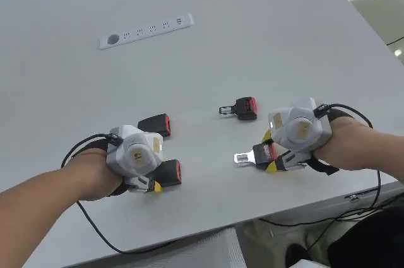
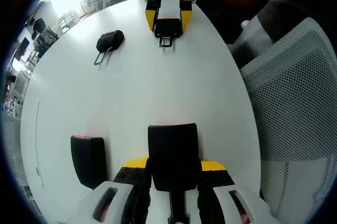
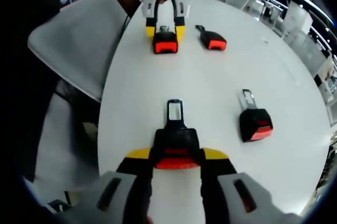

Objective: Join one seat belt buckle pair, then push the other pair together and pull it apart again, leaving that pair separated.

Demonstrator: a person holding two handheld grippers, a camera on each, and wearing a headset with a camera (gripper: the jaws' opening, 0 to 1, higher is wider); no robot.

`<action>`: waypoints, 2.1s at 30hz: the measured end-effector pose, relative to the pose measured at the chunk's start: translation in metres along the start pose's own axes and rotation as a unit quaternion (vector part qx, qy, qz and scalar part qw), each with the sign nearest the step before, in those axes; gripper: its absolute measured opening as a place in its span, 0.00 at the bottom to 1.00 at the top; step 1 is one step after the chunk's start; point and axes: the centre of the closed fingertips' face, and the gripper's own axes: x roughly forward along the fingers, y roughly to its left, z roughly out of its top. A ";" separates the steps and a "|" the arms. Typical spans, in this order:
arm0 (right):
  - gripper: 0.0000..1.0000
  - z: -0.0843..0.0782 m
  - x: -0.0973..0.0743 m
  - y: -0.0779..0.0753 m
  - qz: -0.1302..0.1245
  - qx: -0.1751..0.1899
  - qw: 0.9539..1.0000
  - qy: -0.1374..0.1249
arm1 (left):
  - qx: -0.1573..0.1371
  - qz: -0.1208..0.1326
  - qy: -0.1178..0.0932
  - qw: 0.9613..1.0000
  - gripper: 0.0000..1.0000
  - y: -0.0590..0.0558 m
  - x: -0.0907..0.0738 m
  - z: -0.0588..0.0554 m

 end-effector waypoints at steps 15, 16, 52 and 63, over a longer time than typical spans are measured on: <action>0.33 0.036 0.019 0.004 -0.007 0.015 0.999 -0.033 | -0.006 0.003 -0.003 1.000 0.34 -0.001 0.000 0.000; 0.33 0.038 0.021 0.005 -0.008 0.015 0.999 -0.034 | -0.006 0.003 -0.003 1.000 0.34 -0.001 0.000 0.000; 0.33 0.113 0.062 0.018 -0.009 -0.019 0.999 -0.041 | -0.010 0.005 0.008 1.000 0.34 -0.001 0.000 0.001; 0.31 0.117 0.065 0.016 -0.003 -0.004 0.998 -0.067 | -0.005 0.002 -0.001 1.000 0.34 0.000 -0.001 0.001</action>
